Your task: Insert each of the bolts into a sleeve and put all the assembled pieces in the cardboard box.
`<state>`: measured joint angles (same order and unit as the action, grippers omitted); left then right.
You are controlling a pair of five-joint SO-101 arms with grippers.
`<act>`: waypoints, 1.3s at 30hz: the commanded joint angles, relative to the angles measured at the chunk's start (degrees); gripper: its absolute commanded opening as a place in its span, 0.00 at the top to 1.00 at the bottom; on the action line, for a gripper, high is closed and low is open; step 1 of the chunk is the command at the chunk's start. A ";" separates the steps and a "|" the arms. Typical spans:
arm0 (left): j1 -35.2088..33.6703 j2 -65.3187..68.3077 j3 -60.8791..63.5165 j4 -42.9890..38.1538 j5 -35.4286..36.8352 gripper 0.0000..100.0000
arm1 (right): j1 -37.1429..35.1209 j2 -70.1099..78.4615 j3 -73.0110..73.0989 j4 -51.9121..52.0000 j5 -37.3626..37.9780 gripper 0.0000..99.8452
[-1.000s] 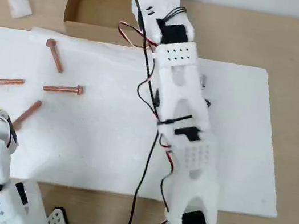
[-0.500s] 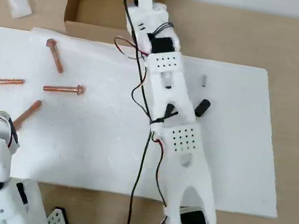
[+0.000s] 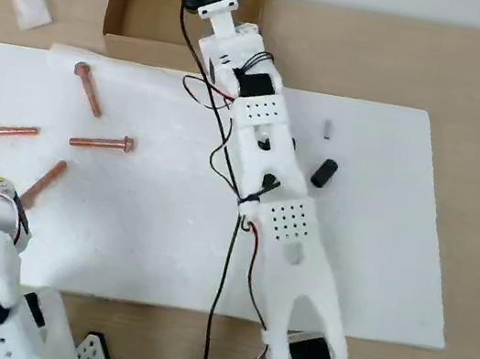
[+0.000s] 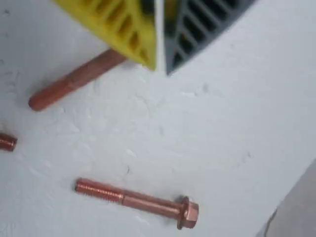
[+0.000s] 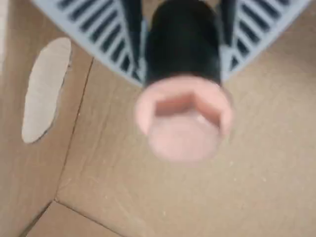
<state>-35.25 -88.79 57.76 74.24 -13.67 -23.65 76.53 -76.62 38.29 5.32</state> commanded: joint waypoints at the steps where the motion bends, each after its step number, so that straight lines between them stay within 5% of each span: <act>1: -0.79 -3.38 0.00 -0.18 0.09 0.95 | -0.22 -0.84 -3.03 3.34 0.97 0.83; 7: -2.11 -9.19 5.01 -1.05 7.91 0.80 | -0.13 -0.92 -5.32 4.48 0.97 0.77; 16: -9.41 -3.74 10.46 -11.87 12.84 0.80 | -0.57 -1.10 -19.30 19.25 0.88 0.77; 26: -8.53 37.76 -10.29 -19.25 25.93 0.80 | -0.75 -9.89 -18.68 34.64 -6.07 0.77; 39: -2.73 83.74 -45.10 -10.73 58.55 0.80 | -0.92 -11.65 -18.68 49.67 -10.64 0.77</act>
<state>-41.41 -11.43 19.52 60.70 37.76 -23.82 70.73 -92.35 85.32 -4.62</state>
